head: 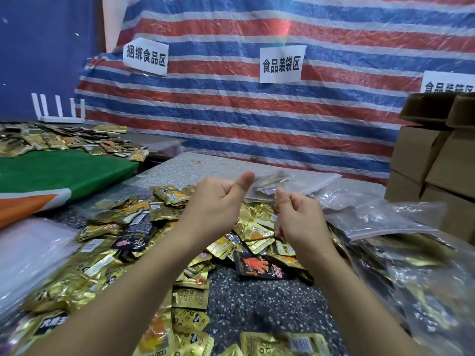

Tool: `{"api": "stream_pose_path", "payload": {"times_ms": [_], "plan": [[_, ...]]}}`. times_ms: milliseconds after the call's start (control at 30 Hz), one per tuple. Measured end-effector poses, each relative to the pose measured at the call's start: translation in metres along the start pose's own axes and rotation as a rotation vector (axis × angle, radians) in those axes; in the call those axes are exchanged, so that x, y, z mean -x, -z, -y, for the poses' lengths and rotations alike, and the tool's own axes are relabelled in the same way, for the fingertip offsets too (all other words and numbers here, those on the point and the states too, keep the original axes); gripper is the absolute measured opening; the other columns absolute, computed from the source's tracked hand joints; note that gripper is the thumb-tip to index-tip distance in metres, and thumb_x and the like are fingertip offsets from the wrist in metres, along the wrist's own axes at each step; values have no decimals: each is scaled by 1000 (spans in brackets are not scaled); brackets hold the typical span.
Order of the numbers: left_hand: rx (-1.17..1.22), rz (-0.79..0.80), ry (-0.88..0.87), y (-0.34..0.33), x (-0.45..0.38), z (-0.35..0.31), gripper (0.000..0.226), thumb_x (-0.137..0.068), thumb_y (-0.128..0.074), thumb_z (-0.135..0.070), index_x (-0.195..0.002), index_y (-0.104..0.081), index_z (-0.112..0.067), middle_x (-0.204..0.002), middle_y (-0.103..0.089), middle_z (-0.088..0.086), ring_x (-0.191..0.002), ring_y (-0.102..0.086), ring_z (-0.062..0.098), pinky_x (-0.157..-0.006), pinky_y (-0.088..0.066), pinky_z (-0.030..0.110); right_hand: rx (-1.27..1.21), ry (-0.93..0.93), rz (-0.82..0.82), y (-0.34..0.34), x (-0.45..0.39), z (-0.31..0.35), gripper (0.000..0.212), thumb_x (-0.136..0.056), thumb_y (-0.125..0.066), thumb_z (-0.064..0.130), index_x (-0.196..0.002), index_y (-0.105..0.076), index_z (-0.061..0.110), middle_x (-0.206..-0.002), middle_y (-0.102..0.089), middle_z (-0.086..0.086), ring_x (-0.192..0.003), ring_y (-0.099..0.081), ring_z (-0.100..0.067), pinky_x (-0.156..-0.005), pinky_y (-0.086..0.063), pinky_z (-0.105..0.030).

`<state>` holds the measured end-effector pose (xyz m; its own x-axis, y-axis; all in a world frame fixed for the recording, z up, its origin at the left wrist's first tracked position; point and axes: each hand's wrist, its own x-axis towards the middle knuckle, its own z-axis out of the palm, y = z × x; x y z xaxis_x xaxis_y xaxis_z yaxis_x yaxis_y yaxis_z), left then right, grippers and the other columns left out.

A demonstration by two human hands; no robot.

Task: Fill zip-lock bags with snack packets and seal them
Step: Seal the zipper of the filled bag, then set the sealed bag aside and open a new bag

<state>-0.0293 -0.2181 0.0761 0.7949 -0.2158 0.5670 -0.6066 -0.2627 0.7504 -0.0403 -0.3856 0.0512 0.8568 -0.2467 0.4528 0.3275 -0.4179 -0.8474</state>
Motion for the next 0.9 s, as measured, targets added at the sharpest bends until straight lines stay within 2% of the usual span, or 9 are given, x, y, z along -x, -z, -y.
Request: {"api": "stream_pose_path", "payload": {"times_ms": [67, 133, 300, 400, 467, 567, 667, 733, 900], "plan": [[-210, 52, 88, 7, -2, 11, 77, -94, -27, -64, -53, -51, -3, -45, -51, -2, -40, -45, 17, -46, -36, 24, -21, 27, -36, -1, 4, 1, 57, -104, -46, 40, -72, -50, -6, -50, -48, -12, -34, -45, -6, -37, -33, -21], [-450, 14, 146, 21, -6, 28, 68, -103, -28, -52, -68, -64, -5, -64, -67, 7, -58, -61, 24, -61, -49, 31, -73, 28, -48, -2, 6, 3, 64, -103, -46, 44, -68, -46, -9, -49, -48, -16, -34, -46, -8, -38, -34, -22], [-717, -205, 181, 94, -3, 87, 21, -100, -52, -25, -92, -65, -11, -86, -67, 4, -76, -60, 27, -68, -51, 38, -139, -2, 41, 0, 10, 9, 55, -102, -48, 41, -66, -55, 1, -53, -56, -14, -40, -52, -9, -41, -39, -22], [-1054, -189, 403, 143, 5, 124, 25, -98, -52, -29, -84, -55, -9, -85, -61, 11, -73, -54, 30, -63, -47, 38, -99, -25, 107, -2, 12, 9, 35, -103, -50, 28, -74, -61, 11, -59, -67, 1, -56, -61, -9, -49, -49, -22], [-1189, -156, 554, 168, 16, 146, 30, -95, -54, -33, -79, -55, -7, -87, -63, 14, -67, -52, 27, -60, -46, 33, -46, -41, 114, -5, 13, 5, 33, -104, -49, 28, -76, -60, 13, -58, -67, 1, -52, -59, -7, -50, -48, -26], [-1251, -41, 743, 195, 37, 178, 43, -95, -49, -44, -92, -67, -5, -101, -67, 14, -72, -56, 25, -67, -52, 31, 26, -63, 101, -10, 14, 0, 50, -104, -44, 42, -69, -55, 7, -53, -59, -11, -36, -50, -6, -48, -42, -27], [-1197, -2, 921, 200, 54, 200, 55, -92, -42, -55, -113, -65, -8, -125, -61, 18, -106, -59, 35, -97, -49, 43, -11, -83, 148, -11, 15, -2, 61, -101, -37, 54, -58, -44, 13, -50, -49, -20, -39, -57, -16, -56, -43, -34], [-1199, 29, 983, 200, 55, 203, 60, -95, -43, -56, -130, -58, -9, -142, -51, 17, -124, -52, 36, -106, -42, 44, -64, -129, 176, -10, 13, -2, 65, -100, -36, 58, -52, -45, 16, -43, -47, -12, -46, -58, -25, -61, -47, -36], [-1194, 80, 916, 194, 47, 199, 47, -102, -44, -39, -130, -59, -6, -137, -56, 14, -124, -54, 30, -105, -44, 36, -121, -282, 169, -10, 9, -1, 80, -103, -34, 56, -34, -51, 19, -41, -53, -5, -51, -55, -21, -57, -42, -32]]}}
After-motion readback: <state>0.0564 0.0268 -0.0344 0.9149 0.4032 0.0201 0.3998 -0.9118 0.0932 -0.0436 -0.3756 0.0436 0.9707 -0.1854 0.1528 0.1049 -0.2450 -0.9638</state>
